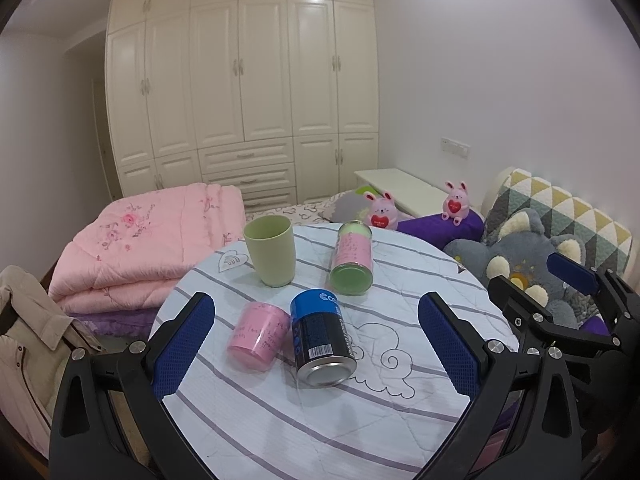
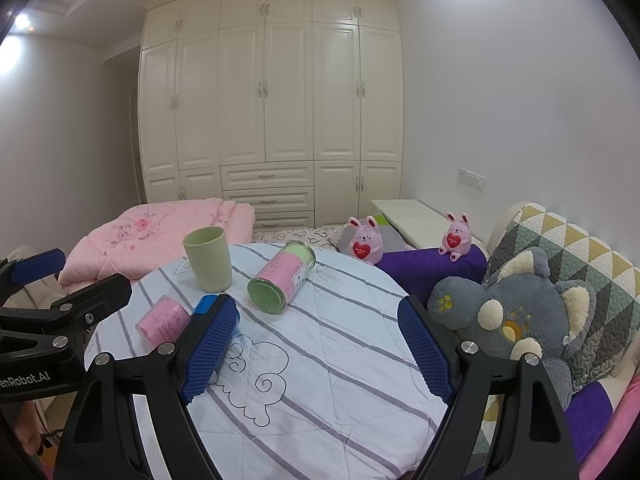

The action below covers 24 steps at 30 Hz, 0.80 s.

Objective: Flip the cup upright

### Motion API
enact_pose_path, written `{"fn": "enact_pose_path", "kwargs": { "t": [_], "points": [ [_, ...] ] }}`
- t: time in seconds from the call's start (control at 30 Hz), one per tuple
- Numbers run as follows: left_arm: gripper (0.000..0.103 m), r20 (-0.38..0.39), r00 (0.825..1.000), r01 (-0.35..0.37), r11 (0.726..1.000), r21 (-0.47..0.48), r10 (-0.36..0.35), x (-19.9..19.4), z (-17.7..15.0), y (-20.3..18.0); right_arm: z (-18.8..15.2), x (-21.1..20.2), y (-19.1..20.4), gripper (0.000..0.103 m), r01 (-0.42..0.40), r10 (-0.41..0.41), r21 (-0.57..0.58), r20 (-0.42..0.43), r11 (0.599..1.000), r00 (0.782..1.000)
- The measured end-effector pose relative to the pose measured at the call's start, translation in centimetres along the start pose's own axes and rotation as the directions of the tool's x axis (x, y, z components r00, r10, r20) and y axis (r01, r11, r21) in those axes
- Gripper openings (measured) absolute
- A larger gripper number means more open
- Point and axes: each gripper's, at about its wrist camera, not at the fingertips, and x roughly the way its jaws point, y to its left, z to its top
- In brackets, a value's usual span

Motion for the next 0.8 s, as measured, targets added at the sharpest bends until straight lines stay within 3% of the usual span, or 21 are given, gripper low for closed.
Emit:
{"fn": "enact_pose_path", "kwargs": {
  "t": [0.8],
  "points": [
    [0.103,0.012,1.000,-0.021,1.000,0.004,0.021,0.16,-0.25,0.45,0.08,0.45,0.23,0.084,-0.004,0.004,-0.012,-0.012,1.000,1.000]
  ]
}}
